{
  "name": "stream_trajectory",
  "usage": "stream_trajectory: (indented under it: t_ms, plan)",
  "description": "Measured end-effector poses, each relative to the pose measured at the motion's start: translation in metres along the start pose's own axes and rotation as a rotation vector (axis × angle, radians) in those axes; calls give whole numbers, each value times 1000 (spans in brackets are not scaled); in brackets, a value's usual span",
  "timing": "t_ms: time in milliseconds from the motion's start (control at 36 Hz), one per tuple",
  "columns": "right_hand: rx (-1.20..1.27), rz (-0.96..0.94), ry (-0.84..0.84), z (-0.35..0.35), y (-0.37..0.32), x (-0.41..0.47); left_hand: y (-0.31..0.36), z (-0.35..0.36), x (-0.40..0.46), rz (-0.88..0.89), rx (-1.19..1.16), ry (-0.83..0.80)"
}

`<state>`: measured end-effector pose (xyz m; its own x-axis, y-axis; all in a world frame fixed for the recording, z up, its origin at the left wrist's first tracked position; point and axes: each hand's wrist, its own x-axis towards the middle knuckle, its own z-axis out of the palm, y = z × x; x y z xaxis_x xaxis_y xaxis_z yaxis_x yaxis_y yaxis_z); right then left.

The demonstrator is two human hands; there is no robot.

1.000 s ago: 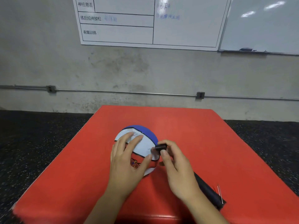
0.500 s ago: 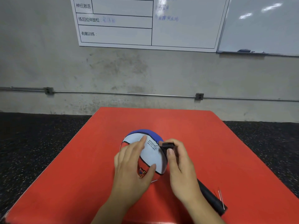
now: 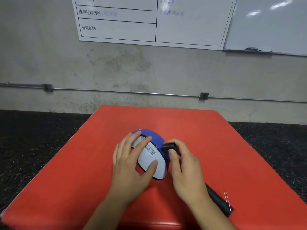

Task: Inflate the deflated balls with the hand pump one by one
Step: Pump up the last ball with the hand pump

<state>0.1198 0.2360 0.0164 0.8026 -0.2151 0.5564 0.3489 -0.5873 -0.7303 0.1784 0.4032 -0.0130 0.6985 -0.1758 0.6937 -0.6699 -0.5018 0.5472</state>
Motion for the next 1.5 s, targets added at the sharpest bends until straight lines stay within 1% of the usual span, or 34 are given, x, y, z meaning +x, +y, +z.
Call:
stream_trajectory:
  t_ms: [611,778,1056,1111,1194,1278,1361,1417,1500]
  plan:
    - [-173,-20,-14,-11,-3,-1,7,9,-2,35,21,20]
    - [-197,-27,-55,-15,-1,0,8,11,-2,14,43,20]
    - [-238,-40,-53,-17,0,-1,12,13,-1,55,111,-7]
    - [-215,-41,-51,-16,2,-1,14,14,0,55,128,-10]
    - [-109,-31,-65,-16,2,-1,15,13,1,27,139,-11]
    - [27,20,4,-16,-2,-1,15,13,1,25,136,-15]
    - [92,65,61,-15,-3,-1,14,12,2,22,134,-19]
    - [87,61,59,-13,-4,1,12,11,3,16,120,-19]
    - [-22,15,15,-12,-6,8,8,12,4,11,104,-22]
